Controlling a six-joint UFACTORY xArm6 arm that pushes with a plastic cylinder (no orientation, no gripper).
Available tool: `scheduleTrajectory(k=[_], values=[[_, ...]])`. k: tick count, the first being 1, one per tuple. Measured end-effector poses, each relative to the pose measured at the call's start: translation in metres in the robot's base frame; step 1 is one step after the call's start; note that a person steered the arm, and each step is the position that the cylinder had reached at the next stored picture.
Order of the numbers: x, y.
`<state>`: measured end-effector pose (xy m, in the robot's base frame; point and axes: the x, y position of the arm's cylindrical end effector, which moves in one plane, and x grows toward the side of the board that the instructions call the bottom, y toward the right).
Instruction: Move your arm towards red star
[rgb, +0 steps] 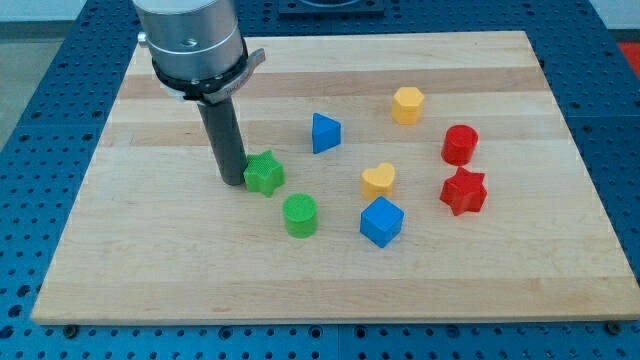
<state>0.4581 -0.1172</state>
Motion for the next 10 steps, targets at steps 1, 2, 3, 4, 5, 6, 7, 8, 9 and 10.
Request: scheduleTrajectory(k=[1,2,3,4,5,6,7,8,9,10], values=[[-0.004,-0.009],[-0.018,-0.063],[-0.021,-0.070],[-0.021,-0.071],[-0.021,-0.074],[-0.021,-0.076],[-0.021,-0.076],[-0.018,-0.076],[0.024,-0.040],[0.042,-0.020]])
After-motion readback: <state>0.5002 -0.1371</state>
